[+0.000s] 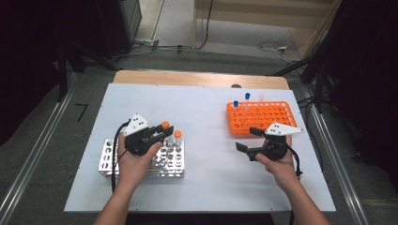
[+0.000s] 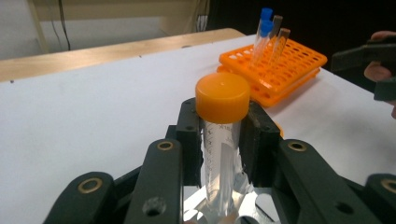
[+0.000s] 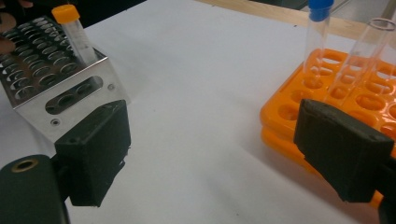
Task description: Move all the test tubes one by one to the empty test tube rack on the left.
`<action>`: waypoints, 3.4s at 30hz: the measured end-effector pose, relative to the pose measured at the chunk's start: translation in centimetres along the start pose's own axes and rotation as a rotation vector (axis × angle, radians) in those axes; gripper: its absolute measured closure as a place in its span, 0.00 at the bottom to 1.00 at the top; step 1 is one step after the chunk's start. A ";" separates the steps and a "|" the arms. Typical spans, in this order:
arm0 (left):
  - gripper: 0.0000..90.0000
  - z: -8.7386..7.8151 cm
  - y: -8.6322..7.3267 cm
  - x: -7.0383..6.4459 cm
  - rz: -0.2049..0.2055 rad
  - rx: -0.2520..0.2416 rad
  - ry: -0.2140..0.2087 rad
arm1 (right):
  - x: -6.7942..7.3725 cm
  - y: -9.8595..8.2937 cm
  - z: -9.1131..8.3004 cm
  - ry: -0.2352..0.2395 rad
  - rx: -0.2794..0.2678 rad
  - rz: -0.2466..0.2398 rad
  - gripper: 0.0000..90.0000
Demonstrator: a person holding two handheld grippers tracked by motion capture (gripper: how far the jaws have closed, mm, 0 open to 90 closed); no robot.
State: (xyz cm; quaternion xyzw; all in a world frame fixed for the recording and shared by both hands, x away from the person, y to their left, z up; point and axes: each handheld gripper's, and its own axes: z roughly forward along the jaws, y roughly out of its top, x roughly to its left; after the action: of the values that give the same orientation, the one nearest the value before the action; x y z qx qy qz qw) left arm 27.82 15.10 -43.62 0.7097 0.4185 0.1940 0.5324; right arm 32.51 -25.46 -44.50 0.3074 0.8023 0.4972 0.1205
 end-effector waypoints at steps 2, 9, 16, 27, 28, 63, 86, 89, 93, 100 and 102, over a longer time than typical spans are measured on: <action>0.77 0.0 0.0 0.1 -0.005 0.013 -0.007 | -0.3 0.0 -0.1 -0.003 -0.005 0.012 0.12; 0.61 -0.1 0.0 0.2 -0.031 0.021 -0.023 | -0.9 -0.2 -0.3 -0.019 -0.010 0.026 0.13; 0.38 -0.6 0.2 0.3 -0.051 -0.003 -0.042 | -1.3 0.0 -0.5 -0.027 -0.018 0.030 0.13; 0.33 -1.5 0.7 0.1 -0.029 -0.045 -0.069 | -2.5 0.3 -1.3 -0.058 -0.040 0.053 0.14; 0.40 -1.5 0.7 0.0 -0.022 -0.046 -0.070 | -2.6 0.4 -1.3 -0.061 -0.041 0.056 0.14; 0.32 -1.4 0.7 -0.4 0.003 -0.022 -0.067 | -5.0 0.5 -1.8 -0.144 -0.071 0.124 0.20; 0.00 -2.2 -0.1 0.0 -0.019 -0.081 -0.148 | -11.4 2.8 2.8 -0.318 -0.016 0.212 0.45; 0.00 -2.2 -0.1 0.0 -0.018 -0.080 -0.147 | -12.1 2.6 3.5 -0.320 -0.011 0.227 0.51; 0.00 -2.2 -0.1 0.0 -0.018 -0.079 -0.145 | -12.6 2.4 4.3 -0.339 0.003 0.240 0.61; 0.00 -2.1 -0.1 -0.1 -0.015 -0.073 -0.148 | -12.7 2.1 5.2 -0.373 0.048 0.235 0.73; 0.00 -2.1 -0.1 -0.1 -0.014 -0.072 -0.147 | -12.6 2.1 5.3 -0.388 0.054 0.224 0.76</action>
State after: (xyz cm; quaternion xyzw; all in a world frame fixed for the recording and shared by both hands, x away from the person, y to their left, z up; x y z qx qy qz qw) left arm 26.24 16.25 -42.92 0.6993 0.3761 0.1526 0.5884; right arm 45.74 -28.71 -46.62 0.4875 0.7381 0.4172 0.2084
